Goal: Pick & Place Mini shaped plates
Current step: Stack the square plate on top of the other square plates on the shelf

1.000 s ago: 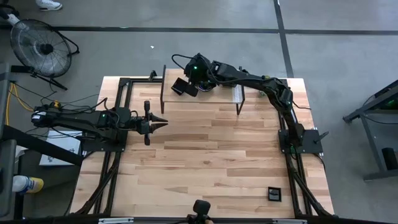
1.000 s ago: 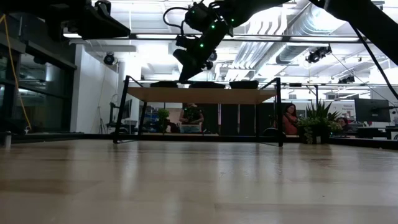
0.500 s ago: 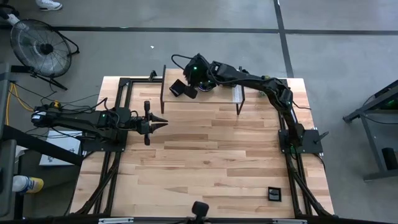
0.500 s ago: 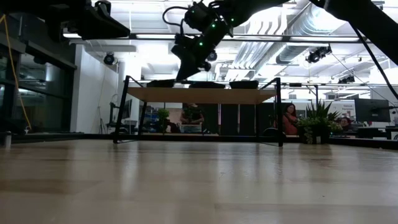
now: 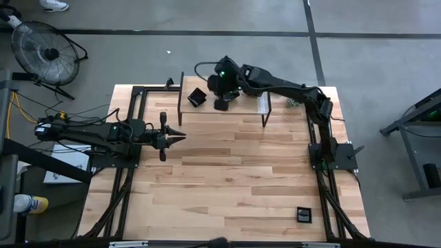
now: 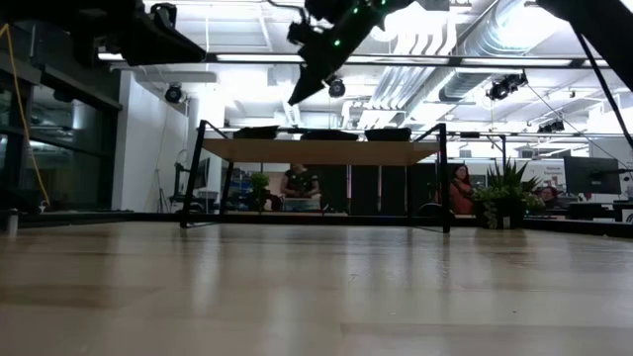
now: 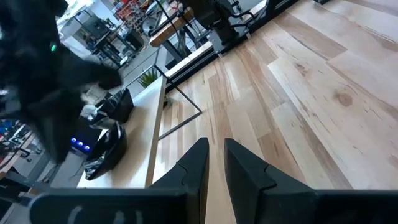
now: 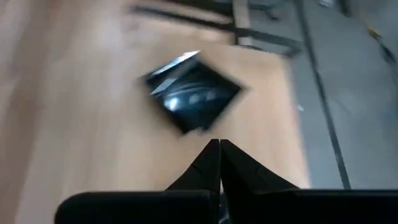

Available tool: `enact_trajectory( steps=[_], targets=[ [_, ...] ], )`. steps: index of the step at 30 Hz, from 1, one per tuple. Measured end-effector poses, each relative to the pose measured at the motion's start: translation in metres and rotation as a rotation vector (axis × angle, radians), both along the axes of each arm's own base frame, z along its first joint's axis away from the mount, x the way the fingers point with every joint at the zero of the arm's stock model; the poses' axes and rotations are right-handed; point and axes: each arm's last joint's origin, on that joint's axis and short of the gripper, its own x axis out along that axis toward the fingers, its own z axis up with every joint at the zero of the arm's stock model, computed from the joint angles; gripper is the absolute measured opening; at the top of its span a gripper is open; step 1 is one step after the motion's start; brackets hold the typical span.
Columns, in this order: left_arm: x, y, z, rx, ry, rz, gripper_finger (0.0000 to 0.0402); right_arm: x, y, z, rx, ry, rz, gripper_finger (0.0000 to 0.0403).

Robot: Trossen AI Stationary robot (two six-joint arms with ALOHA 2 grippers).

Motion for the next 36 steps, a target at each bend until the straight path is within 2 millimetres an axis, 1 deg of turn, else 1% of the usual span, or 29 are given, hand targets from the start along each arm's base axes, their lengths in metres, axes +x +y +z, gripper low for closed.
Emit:
enact_trajectory(
  steps=[2,4,6,7,10,12,15,17,20,23,25,29,33,36],
  targets=[
    [0.000,0.000,0.000,0.000,0.003,0.001,0.0046,-0.001,0.011,-0.001,-0.028,0.062,0.113,0.0002],
    [0.000,0.000,0.000,0.001,0.003,0.001,0.0046,-0.001,0.020,-0.006,-0.106,0.153,0.222,0.0010],
    [0.000,0.000,0.000,0.005,0.003,0.000,0.0046,0.000,0.029,-0.015,-0.189,0.233,0.307,0.0027],
    [0.000,0.000,0.000,0.005,0.003,0.000,0.0046,0.003,0.032,-0.019,-0.235,0.245,0.334,0.0039],
    [0.000,0.000,0.000,0.005,0.003,0.001,0.0046,0.008,0.040,-0.024,-0.360,0.294,0.367,0.0083],
    [0.000,0.000,0.000,0.005,0.003,0.001,0.0046,0.014,0.045,-0.023,-0.463,0.286,0.334,0.0116],
    [0.000,0.000,0.000,0.005,0.003,0.001,0.0046,0.022,0.051,-0.028,-0.609,0.293,0.298,0.0159],
    [0.000,0.000,0.000,0.004,0.003,0.001,0.0046,0.025,0.054,-0.033,-0.674,0.309,0.310,0.0181],
    [0.000,0.000,0.000,0.005,0.004,0.002,0.0046,0.026,0.059,-0.044,-0.718,0.336,0.395,0.0199],
    [0.000,0.000,0.000,0.005,0.004,0.003,0.0046,0.025,0.060,-0.059,-0.751,0.392,0.394,0.0202],
    [0.000,0.000,0.000,0.005,0.003,0.003,0.0046,0.026,0.060,-0.062,-0.779,0.395,0.366,0.0197],
    [0.000,0.000,0.000,0.005,0.003,0.003,0.0046,0.026,0.058,-0.065,-0.815,0.399,0.329,0.0170],
    [0.000,0.000,0.000,0.005,0.004,0.003,0.0046,0.027,0.057,-0.062,-0.829,0.379,0.308,0.0140],
    [0.000,0.000,0.000,0.005,0.004,0.003,0.0046,0.028,0.056,-0.060,-0.848,0.373,0.279,0.0126]
  ],
)
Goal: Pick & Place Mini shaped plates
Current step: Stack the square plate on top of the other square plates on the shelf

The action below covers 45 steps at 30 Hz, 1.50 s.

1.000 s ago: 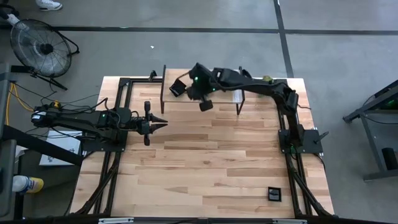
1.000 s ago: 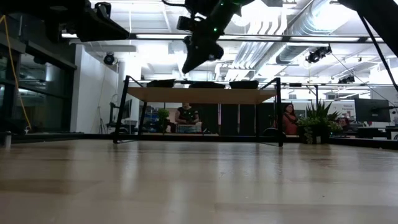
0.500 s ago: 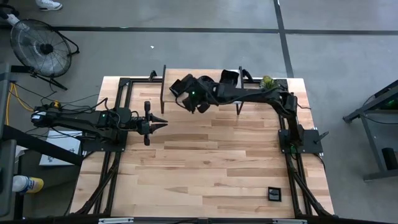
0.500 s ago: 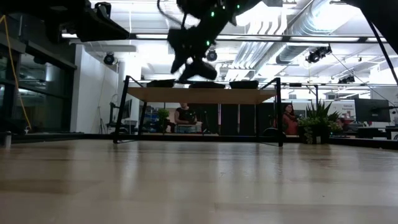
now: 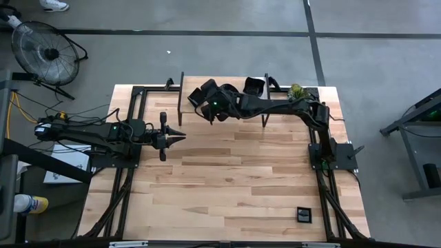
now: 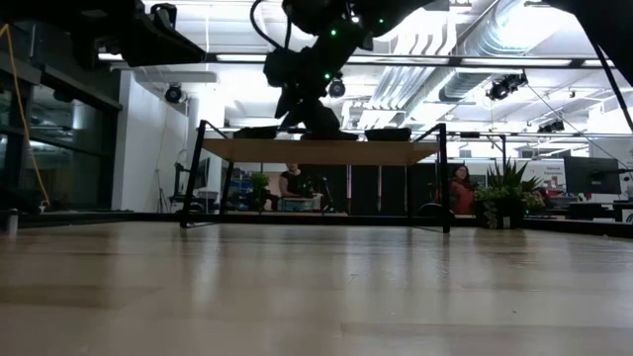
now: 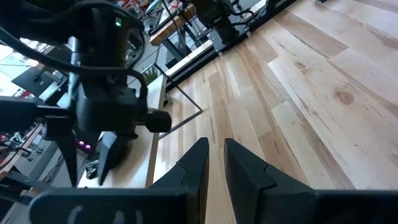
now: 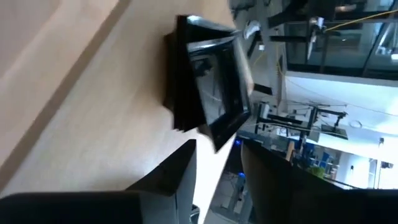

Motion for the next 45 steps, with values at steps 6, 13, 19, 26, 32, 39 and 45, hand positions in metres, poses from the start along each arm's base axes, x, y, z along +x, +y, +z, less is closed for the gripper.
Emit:
enact_trajectory(
  steps=[6,13,19,26,32,39,45],
  targets=[
    [0.000,0.000,-0.001,0.000,0.006,0.000,0.0046,0.001,-0.002,0.001,0.014,-0.022,0.023,0.0117],
    [0.000,0.000,-0.001,0.001,0.008,0.000,0.0046,0.000,-0.008,0.002,0.025,-0.030,0.027,0.0115],
    [0.000,0.000,-0.001,0.000,0.008,0.000,0.0046,-0.001,-0.011,0.001,0.041,-0.034,0.039,0.0102],
    [0.000,0.000,-0.001,0.000,0.008,-0.001,0.0046,-0.002,-0.014,0.001,0.048,-0.036,0.042,0.0085],
    [0.000,0.000,-0.001,0.000,0.007,-0.001,0.0046,-0.002,-0.014,0.001,0.055,-0.040,0.051,0.0072],
    [0.000,0.000,-0.001,0.000,0.007,-0.001,0.0046,-0.002,-0.014,0.001,0.064,-0.041,0.064,0.0057],
    [0.000,0.000,-0.001,0.000,0.007,-0.001,0.0046,-0.002,-0.015,0.001,0.061,-0.040,0.058,0.0033]
  ],
)
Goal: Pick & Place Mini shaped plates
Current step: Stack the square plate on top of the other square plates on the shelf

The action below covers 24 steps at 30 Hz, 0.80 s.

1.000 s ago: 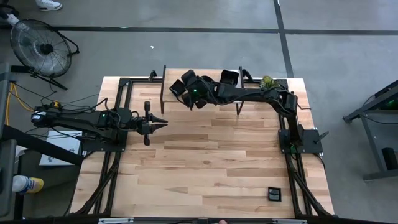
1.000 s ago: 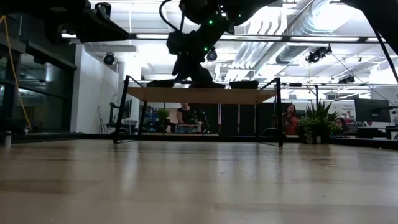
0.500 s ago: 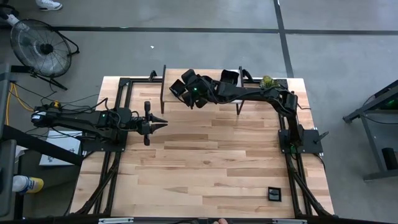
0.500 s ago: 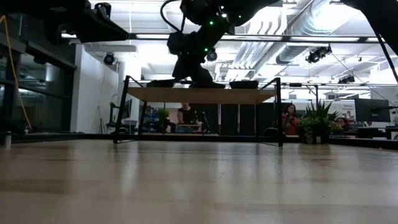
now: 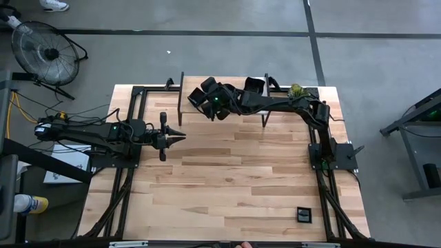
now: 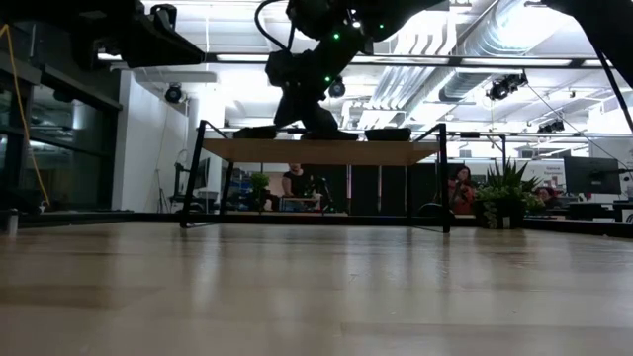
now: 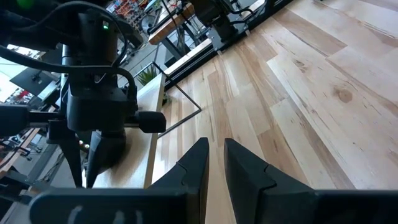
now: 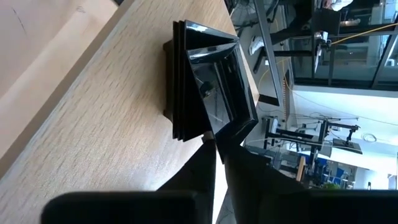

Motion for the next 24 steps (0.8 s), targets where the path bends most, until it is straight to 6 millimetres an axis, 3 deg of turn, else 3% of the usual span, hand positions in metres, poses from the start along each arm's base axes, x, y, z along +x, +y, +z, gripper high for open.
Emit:
enact_trajectory(
  steps=[7,24],
  targets=[
    [0.000,0.000,0.000,0.000,0.000,0.000,0.0046,0.000,0.000,0.000,-0.003,0.002,-0.005,0.0003],
    [0.000,0.000,0.000,0.000,0.000,0.000,0.0046,0.003,0.013,0.000,-0.033,0.008,-0.019,0.0001]
  ],
)
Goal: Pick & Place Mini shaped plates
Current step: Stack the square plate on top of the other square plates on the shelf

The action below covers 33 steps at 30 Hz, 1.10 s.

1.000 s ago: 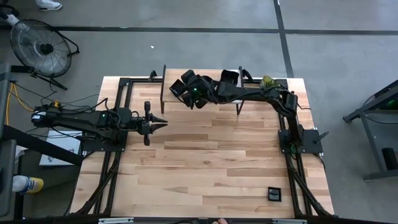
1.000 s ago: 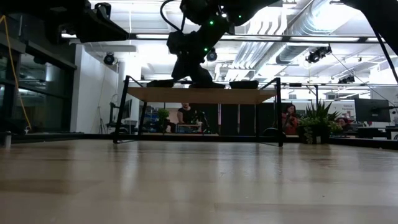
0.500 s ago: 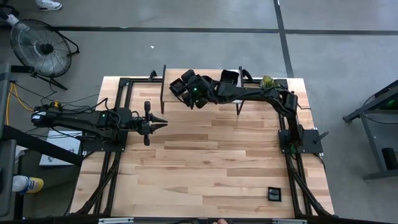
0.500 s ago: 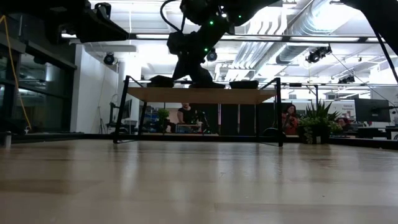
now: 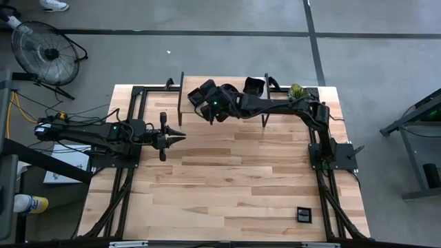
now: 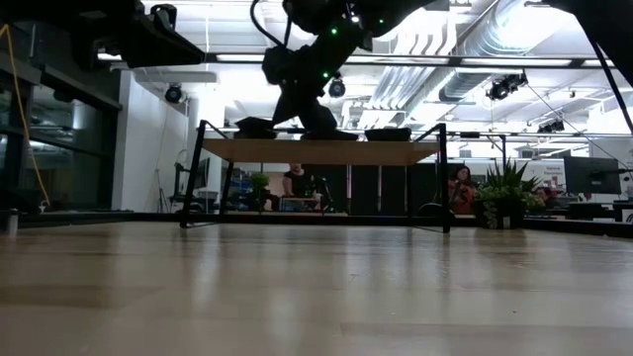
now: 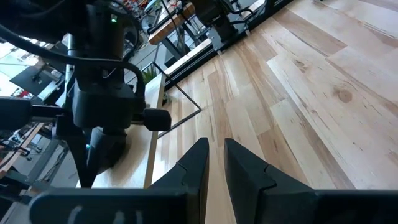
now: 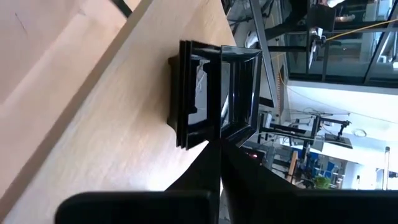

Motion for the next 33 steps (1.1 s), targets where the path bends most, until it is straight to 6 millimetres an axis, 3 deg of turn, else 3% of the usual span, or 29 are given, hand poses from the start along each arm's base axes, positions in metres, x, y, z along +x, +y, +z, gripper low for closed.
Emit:
enact_trajectory(
  steps=[22,33],
  targets=[
    [0.0000,0.0000,0.0000,-0.016,-0.002,0.003,0.0046,-0.0008,0.0040,-0.0030,0.091,-0.031,-0.036,0.0002],
    [0.0000,0.0000,0.0000,-0.016,-0.002,0.003,0.0046,-0.0008,0.0037,-0.0027,0.080,-0.029,-0.041,0.0043]
  ],
)
